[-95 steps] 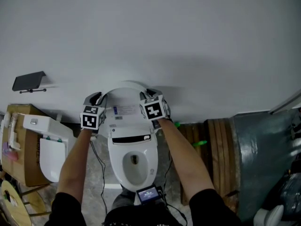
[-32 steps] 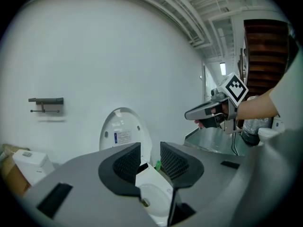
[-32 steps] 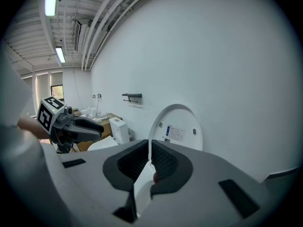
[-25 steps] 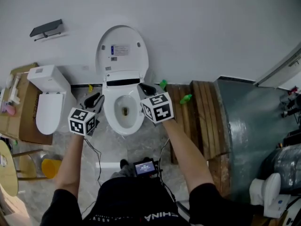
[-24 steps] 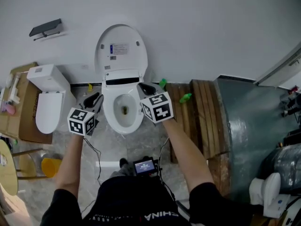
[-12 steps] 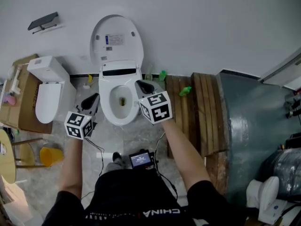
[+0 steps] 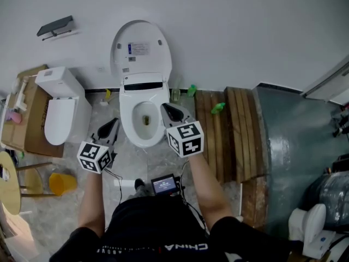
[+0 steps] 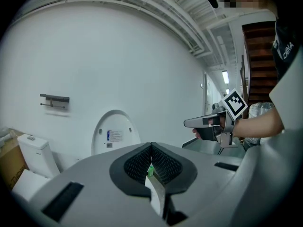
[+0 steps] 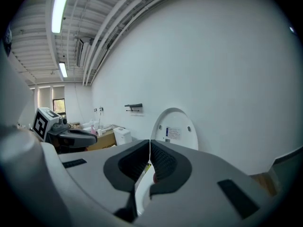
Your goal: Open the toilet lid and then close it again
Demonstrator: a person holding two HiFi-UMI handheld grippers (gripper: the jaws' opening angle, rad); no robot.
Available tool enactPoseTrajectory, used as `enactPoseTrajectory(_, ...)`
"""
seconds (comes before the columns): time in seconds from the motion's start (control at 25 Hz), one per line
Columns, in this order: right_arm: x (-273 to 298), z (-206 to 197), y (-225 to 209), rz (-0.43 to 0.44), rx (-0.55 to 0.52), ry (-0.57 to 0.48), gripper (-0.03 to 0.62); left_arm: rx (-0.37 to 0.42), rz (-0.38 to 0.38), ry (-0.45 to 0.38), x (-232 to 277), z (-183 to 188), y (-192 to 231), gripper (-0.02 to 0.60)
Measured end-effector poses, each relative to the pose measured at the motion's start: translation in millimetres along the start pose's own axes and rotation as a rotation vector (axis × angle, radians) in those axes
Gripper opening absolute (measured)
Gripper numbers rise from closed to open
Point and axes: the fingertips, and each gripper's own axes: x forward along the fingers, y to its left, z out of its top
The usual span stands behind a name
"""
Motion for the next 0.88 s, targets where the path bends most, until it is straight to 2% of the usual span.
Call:
enactPoseTrajectory(0.4,-2,-8,16,-0.013,0.006,0.01,0.017,-0.007,-0.009,-0.009,-8,-1,11,0.009)
enactPoseTrajectory(0.88,-11,-7,13,-0.025,0.012,0.006,0.017,0.0,-0.021,-0.029,-6,11,5,0.009)
